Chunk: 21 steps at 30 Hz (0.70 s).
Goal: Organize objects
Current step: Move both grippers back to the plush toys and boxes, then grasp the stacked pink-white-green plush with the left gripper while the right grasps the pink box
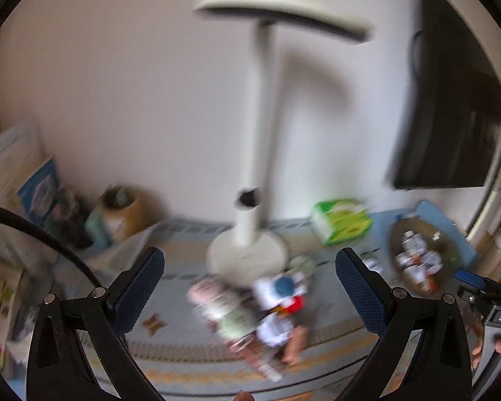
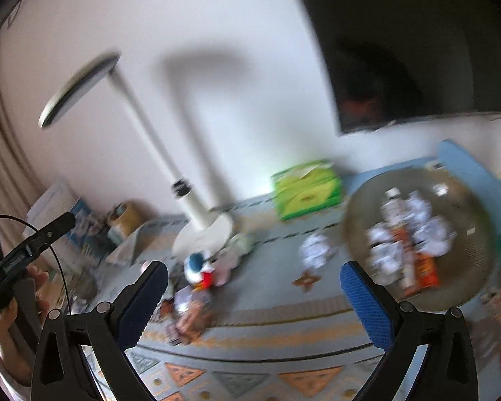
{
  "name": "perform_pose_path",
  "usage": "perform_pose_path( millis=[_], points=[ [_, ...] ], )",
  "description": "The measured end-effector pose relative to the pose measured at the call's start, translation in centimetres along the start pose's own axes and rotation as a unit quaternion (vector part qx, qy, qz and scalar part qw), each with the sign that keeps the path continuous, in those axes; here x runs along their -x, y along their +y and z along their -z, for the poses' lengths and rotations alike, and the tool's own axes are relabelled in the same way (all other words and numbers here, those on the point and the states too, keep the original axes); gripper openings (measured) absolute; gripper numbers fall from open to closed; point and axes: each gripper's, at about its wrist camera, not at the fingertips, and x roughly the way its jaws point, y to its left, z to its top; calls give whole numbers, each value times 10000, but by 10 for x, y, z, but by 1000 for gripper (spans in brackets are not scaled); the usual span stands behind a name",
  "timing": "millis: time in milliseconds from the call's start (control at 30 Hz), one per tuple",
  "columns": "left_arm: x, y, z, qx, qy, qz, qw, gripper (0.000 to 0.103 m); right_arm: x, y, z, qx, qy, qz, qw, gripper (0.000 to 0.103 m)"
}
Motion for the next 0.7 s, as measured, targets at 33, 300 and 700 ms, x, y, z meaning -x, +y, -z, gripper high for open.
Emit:
perform_pose_path(
  millis=[33,300,700],
  points=[
    [-5,12,6,58,113,-102,9999,103,-13,9,8,-17,126,-93,9999,103],
    [-64,55,53,455,887,-141,9949,103,-107,36,61,-466,1153,-577,9906,103],
    [-159,52,83,726,1593,-56,9845,102,-191,38,88,-688,1869,-465,9789,103]
  ],
)
